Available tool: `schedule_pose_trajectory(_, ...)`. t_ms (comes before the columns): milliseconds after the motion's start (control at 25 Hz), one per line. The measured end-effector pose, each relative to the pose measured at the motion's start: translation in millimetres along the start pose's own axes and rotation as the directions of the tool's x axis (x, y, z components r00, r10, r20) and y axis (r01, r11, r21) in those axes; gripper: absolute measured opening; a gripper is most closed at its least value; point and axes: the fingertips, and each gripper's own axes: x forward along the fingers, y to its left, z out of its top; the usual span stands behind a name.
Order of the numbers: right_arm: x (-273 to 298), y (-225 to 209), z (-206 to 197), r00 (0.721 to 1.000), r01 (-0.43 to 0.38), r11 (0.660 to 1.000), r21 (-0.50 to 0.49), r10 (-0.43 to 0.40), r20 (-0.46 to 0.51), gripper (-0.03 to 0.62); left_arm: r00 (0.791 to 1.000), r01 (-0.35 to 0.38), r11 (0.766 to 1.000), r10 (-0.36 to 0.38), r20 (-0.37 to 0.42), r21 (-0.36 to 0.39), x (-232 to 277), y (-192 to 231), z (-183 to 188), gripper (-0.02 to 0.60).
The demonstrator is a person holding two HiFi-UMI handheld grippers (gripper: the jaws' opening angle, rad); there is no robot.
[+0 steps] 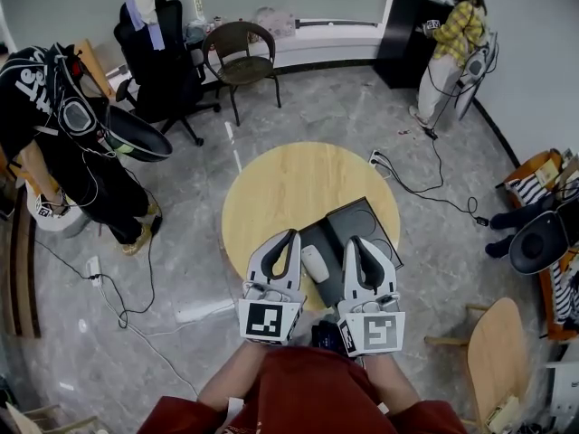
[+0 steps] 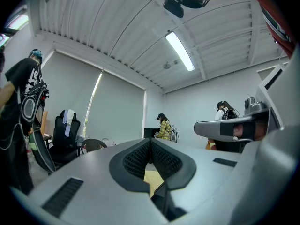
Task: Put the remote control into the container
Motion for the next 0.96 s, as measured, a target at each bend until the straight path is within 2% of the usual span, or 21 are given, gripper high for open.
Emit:
schedule_pose_trajectory(360,0.8,1.0,2.6,1.0,0.002,0.999,0.037,-0.001,-0.005,0.023,1.0,-0.012,1.0,0.011,-0.024,-0.005,-2.2,5.4,-1.8,0.018)
schedule_pose_trajectory(960,0.8,6.0,-5.3,1.0,0.02,1.0,0.005,-0.02,-0.003,0.023,1.0,-0.013,1.0,0.013,-0.019,-0.003,-11.8,11.2,-7.4,0.018)
